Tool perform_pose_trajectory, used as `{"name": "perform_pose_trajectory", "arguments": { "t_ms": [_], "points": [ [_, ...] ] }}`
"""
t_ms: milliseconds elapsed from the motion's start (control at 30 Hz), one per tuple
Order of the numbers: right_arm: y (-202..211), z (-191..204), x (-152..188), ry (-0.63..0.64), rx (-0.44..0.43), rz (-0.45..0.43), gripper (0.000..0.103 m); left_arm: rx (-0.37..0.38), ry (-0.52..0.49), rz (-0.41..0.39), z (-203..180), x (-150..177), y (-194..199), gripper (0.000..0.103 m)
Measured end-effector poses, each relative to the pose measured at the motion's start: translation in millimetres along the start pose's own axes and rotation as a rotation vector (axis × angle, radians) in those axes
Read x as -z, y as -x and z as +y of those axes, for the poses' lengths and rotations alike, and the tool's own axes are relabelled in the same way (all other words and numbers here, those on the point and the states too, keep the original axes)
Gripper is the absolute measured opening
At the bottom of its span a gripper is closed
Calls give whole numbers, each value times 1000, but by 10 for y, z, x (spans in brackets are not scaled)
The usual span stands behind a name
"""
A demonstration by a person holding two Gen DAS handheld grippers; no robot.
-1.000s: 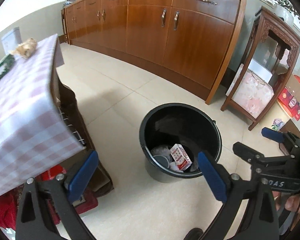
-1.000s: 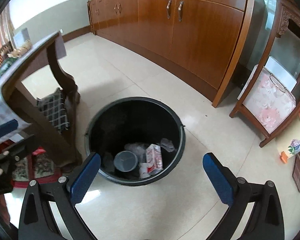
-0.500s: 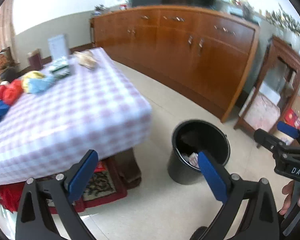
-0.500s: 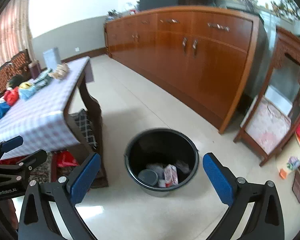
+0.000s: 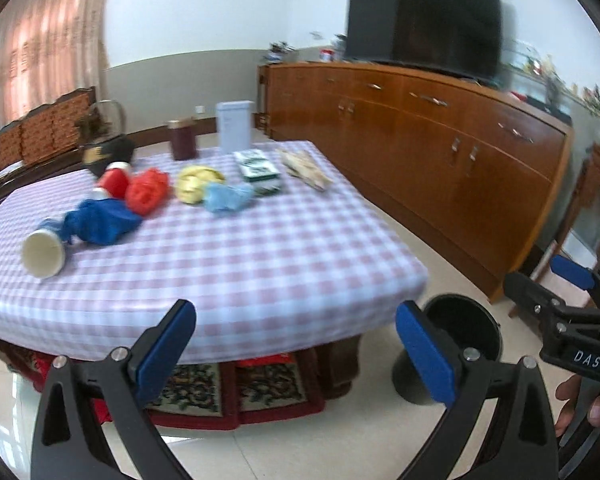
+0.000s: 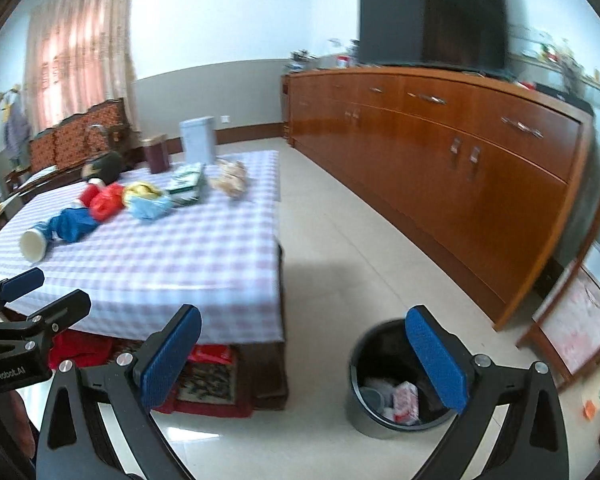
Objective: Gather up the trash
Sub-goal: 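Move both tools back toward the table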
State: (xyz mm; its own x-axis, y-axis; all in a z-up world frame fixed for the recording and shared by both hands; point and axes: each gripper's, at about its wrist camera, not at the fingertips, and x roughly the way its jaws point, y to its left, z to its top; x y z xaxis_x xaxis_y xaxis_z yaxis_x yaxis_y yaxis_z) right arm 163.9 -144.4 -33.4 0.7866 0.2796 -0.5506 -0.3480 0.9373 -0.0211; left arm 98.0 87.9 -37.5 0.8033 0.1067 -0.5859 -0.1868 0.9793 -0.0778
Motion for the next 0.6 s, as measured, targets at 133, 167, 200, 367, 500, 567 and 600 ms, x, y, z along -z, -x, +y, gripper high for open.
{"name": "perform_pose_trajectory", "arguments": {
  "t_ms": [133, 167, 200, 367, 500, 567, 600],
  "points": [
    [-102, 348, -137, 43, -66, -17, 103, -83, 62, -25, 363, -25, 38, 101],
    [-129, 406, -160, 48, -82, -18, 103, -99, 75, -27, 455, -24, 40, 101],
    [-168, 484, -186, 55, -98, -19, 103, -115, 84, -28, 537, -18, 41, 101],
    [-383, 914, -309, 89, -151, -19, 103, -222, 121, -44, 1019, 7, 60, 101],
    [-590, 1216, -411, 115, -154, 36, 103, -306, 168, -51, 1413, 3, 59, 101],
    [-710, 1335, -463, 103, -173, 50, 103, -347, 202, -50, 1647, 1, 40, 101],
    [-772, 1397, -493, 103, -185, 54, 103, -368, 220, -50, 1764, 0, 31, 101]
  ]
}}
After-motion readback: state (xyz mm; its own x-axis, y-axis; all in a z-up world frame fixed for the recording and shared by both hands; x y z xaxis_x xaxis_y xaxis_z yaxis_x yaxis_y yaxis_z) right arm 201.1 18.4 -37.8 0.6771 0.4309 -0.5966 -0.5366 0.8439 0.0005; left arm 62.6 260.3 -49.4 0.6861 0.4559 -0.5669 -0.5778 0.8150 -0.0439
